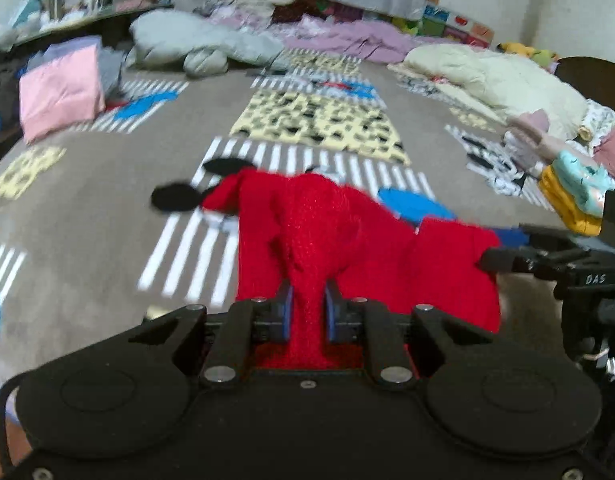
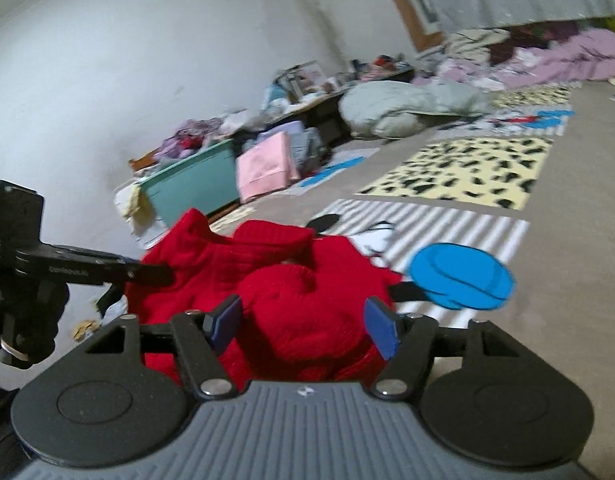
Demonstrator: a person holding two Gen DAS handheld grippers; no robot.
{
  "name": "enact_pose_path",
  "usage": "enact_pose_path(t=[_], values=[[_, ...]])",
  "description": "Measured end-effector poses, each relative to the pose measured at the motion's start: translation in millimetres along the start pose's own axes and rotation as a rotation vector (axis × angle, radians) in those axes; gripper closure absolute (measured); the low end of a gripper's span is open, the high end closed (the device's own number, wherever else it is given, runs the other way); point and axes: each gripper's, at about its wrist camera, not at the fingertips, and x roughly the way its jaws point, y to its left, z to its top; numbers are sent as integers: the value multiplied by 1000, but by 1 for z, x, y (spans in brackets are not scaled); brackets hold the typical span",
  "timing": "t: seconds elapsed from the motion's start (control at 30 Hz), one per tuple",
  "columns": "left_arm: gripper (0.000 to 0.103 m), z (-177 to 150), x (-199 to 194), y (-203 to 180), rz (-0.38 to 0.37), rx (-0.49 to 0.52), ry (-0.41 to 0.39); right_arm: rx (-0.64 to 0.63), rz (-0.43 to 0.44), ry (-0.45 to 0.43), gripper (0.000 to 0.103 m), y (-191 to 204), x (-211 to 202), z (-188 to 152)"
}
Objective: Fold clothes
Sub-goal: 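Grasp the sweater edge with the right tool while the left tool holds its other edge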
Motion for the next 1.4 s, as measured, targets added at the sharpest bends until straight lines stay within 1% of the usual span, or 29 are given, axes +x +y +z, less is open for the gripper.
enact_pose_path(t=[0.1, 0.17, 0.2, 0.23, 0.27, 0.33, 0.37, 0.43, 0.5, 0.53, 0.6, 0.7, 0.77, 0.8, 0.83, 0.9, 0.97, 1.0, 1.03, 1.07, 1.13, 1.2, 1.33, 1.4], values=[[89, -11, -5, 6, 11, 5, 47, -61, 26, 12, 30, 18, 7, 0], [89, -14, -7, 7, 3, 12, 89, -87, 36, 15, 29, 27, 12, 0], [87, -14, -10, 6, 6, 23, 94, -93, 41, 17, 29, 30, 14, 0], [81, -15, -15, 9, 8, 42, 90, -98, 47, 23, 29, 32, 16, 0], [77, -14, -20, 7, 15, 72, 79, -104, 52, 32, 29, 34, 18, 0], [54, -9, -33, 3, 29, 131, 46, -123, 67, 55, 29, 37, 20, -2], [52, -5, -41, 1, 21, 161, 19, -137, 71, 58, 29, 40, 20, -3], [49, 4, -56, 1, -31, 198, -34, -150, 78, 50, 29, 43, 17, -3], [45, 15, -65, -2, -65, 223, -81, -145, 90, 33, 29, 43, 13, -2], [45, 21, -64, -5, -81, 244, -93, -141, 97, 26, 29, 43, 11, -1], [45, 33, -62, -12, -110, 286, -115, -135, 117, 17, 29, 43, 7, 0], [45, 49, -42, -28, -121, 403, -91, -148, 150, 16, 30, 47, 3, 1], [45, 58, -26, -37, -133, 482, -47, -161, 177, 16, 32, 49, 0, 1], [45, 62, -15, -39, -147, 529, -10, -167, 197, 18, 35, 51, -1, 2], [45, 65, -7, -42, -144, 568, 15, -173, 217, 19, 36, 52, -2, 3], [45, 67, 12, -44, -138, 644, 95, -182, 242, 21, 37, 55, -6, 5], [52, 63, 22, -44, -139, 708, 163, -186, 253, 26, 37, 57, -8, 5], [59, 61, 26, -44, -139, 732, 194, -187, 257, 30, 37, 58, -9, 5], [70, 57, 27, -43, -131, 763, 213, -188, 260, 35, 37, 58, -9, 5], [73, 52, 27, -41, -119, 783, 223, -187, 265, 40, 38, 58, -10, 5], [82, 46, 22, -35, -112, 790, 228, -190, 270, 50, 39, 59, -11, 5], [82, 39, 17, -30, -105, 797, 232, -191, 261, 59, 40, 59, -11, 4], [82, 18, 4, -18, -87, 794, 244, -194, 177, 76, 41, 64, -4, -4], [82, 6, 0, -10, -85, 781, 247, -223, 159, 101, 41, 71, 1, -10]])
